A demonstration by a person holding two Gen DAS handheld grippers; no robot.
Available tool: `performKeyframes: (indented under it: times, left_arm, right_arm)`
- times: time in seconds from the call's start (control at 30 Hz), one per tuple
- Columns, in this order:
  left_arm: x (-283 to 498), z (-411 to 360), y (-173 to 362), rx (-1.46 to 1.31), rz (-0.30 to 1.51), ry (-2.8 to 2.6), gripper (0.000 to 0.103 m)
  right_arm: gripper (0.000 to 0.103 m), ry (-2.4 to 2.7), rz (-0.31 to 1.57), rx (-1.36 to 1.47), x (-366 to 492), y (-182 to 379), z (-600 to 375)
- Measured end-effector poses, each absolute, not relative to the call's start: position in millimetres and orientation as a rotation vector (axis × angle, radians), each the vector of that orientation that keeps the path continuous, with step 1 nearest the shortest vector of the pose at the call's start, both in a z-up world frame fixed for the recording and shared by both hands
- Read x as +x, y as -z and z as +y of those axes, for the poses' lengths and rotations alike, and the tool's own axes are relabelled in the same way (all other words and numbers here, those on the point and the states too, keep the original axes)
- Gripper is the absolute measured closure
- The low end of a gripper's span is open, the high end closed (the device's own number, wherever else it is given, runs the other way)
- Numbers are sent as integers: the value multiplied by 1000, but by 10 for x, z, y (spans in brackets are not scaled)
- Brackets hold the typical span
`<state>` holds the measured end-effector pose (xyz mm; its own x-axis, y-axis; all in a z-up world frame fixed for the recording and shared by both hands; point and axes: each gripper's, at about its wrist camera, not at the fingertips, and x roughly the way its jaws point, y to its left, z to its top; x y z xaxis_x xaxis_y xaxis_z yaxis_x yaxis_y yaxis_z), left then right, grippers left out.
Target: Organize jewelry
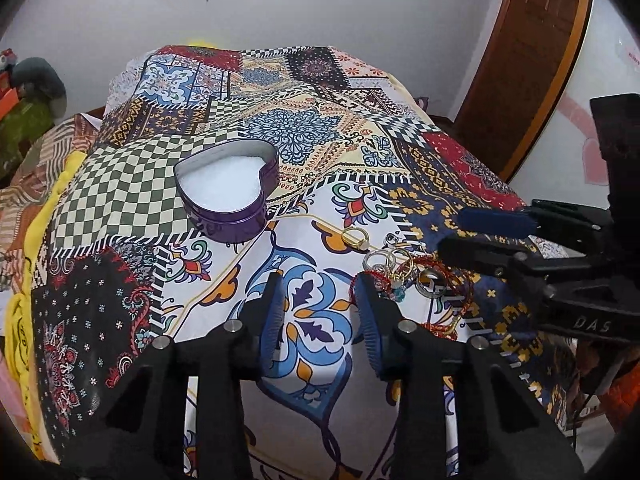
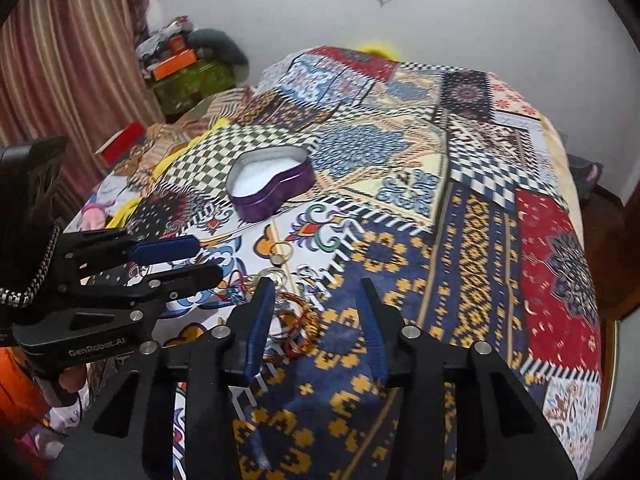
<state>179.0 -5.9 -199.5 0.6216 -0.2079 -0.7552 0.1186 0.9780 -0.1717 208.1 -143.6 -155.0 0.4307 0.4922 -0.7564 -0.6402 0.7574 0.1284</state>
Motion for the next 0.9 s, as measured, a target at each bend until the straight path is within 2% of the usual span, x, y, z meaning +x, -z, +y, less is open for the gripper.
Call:
performKeyframes:
  times: [0.1,0.2,0.47,0.57,0.77,0.9]
  left_arm:
    - [1805,-47,1999,-120,884,197,76]
    - [1809,-33,2011,-118,886,203,76]
    - [1813,-19,2041,-131,892,214,77]
    - [1817,-31,2062,-130,896,216,77]
    - [1807,-19,2071,-139,899,215,77]
    - [1795,-18,2046,-143,899,223,77]
  right_arm:
    - [73,-745,888,-217,2095,1576,-1337]
    - [78,-761,904,-246,2132,1624,-1250]
    - [78,-795,938,-286,2154,1713,-1119]
    - [88,-808,944,-285,2165,1737,-1094]
    - [97,-818,934,-261,2142,1724,-1112]
    - [98,-812,908,-232,2115,1647,-1176]
